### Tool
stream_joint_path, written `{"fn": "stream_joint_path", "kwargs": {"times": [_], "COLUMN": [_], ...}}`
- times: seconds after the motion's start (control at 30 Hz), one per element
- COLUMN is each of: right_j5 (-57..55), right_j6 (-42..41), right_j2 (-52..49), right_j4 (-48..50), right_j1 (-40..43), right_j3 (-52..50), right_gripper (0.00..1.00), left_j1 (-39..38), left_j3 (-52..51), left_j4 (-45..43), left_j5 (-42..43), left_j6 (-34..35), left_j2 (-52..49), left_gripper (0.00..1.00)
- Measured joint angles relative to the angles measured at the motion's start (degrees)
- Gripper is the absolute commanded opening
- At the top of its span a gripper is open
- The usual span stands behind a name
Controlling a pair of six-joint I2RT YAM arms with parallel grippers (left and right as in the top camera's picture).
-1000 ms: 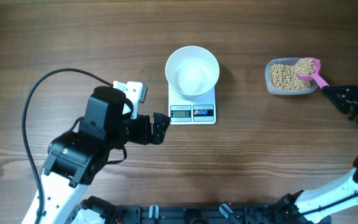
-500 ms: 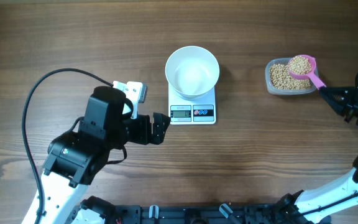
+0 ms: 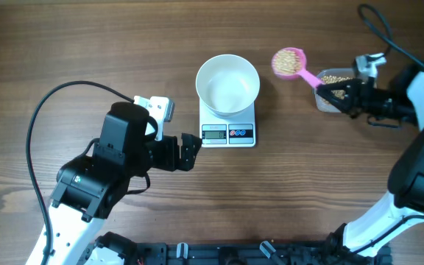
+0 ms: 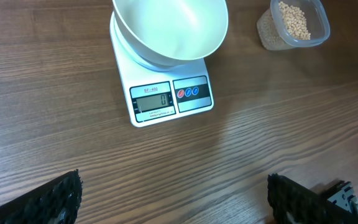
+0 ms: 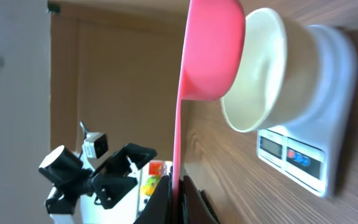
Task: Scoop item into bowl and weigh 150g on scale
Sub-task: 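Lift the filled scoop and carry it left over the white bowl, then tilt the scoop to pour soybeans into the bowl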
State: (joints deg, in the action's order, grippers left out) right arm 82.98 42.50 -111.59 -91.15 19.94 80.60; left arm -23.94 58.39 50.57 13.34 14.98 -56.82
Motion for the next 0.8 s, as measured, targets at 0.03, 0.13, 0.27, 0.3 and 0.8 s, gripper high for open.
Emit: {"fn": "stream_joint_path", "kwargs": {"times": [0.03,0.13,0.27,0.3,0.8], "right_j5": [0.9,1.9,0.1,-1.9,-46.2], "right_j6": [-1.0,-5.5,-18.8,-22.1,-38.2], "right_j2": [0.0,0.0,-0.1,-0.1,11.1], "right_j4": [1.4,8.3,21.3,23.1,39.8], "right_j1": [-1.7,-5.7,-10.2,-11.1,-28.7], "right_j3": [0.0,-0.1,-0.1,0.3,5.4], "right_gripper": [0.04,0.05,0.05,0.04,0.05], "left_j1": [0.0,0.0,0.0,0.0,0.0], "left_j3": [0.0,0.0,0.0,0.0,0.0], "left_j4": [0.0,0.0,0.0,0.0,0.0], "left_j5": [0.0,0.0,0.0,0.0,0.0], "left_j6": [0.0,0.0,0.0,0.0,0.0], "left_j2": [0.0,0.0,0.0,0.0,0.0], "left_gripper": [1.0,1.0,1.0,1.0,1.0]}}
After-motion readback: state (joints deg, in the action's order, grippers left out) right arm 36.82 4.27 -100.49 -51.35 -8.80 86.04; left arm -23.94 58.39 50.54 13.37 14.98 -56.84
